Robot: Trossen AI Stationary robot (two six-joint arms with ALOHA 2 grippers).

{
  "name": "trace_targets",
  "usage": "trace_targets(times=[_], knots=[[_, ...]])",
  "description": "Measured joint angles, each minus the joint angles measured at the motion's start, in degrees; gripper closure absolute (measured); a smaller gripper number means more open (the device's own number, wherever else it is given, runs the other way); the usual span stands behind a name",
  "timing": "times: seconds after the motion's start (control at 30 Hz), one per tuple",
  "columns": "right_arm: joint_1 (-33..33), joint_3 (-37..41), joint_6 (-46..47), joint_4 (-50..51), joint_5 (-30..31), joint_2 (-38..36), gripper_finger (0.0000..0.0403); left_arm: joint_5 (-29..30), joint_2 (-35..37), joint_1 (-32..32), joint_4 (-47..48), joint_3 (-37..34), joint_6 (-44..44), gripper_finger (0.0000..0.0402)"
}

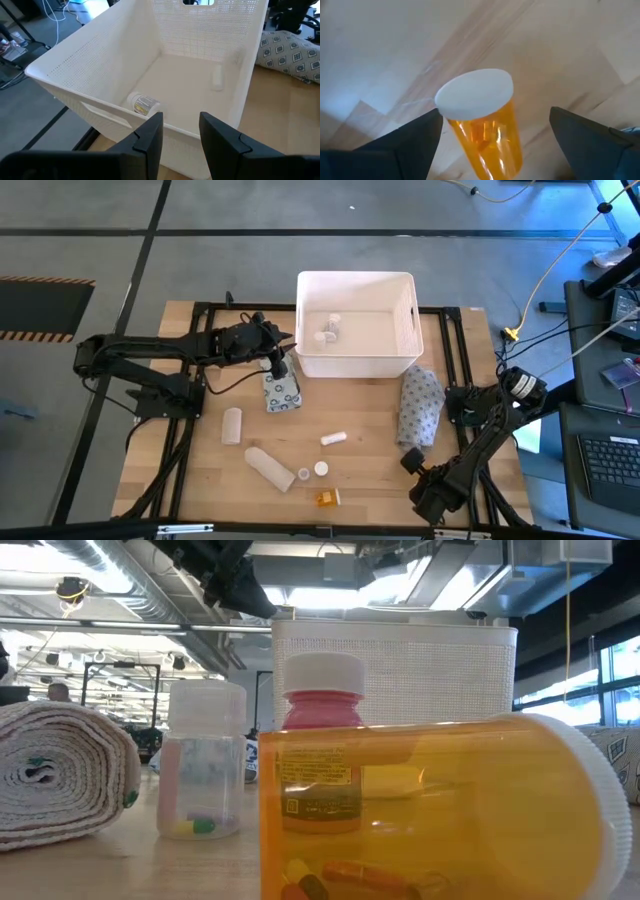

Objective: Pick & place medical supplies in basket/bin
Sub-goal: Put the right orange pill bottle into the white bin

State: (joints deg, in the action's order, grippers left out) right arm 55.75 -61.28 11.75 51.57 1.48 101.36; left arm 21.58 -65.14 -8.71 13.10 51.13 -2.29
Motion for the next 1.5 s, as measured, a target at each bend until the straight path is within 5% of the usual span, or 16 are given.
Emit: trace_targets(times=[0.4, 0.8, 1.07, 1.27, 1.5], knots=[[1.9, 0.0, 16.7, -0.6, 0.0, 0.0, 0.0035, 0.0, 0.0, 0.0, 0.0, 0.0, 0.1, 0.0281], [1.9, 0.7, 14.7, -5.3, 9.0, 0.0, 0.0035, -0.2, 0.0, 0.0, 0.0, 0.0, 0.0, 0.0281], [2.0, 1.6, 26.1, -6.8, 9.4, 0.0, 0.0035, -0.2, 0.0, 0.0, 0.3, 0.0, 0.0, 0.0281], [3.2, 1.6, 18.0, -2.7, 9.6, 0.0, 0.0035, -0.2, 0.0, 0.0, 0.3, 0.0, 0.0, 0.0281], [4.6, 1.6, 23.0, -1.9, 9.9, 0.0, 0.0035, -0.2, 0.0, 0.0, 0.4, 0.0, -0.1, 0.0281]])
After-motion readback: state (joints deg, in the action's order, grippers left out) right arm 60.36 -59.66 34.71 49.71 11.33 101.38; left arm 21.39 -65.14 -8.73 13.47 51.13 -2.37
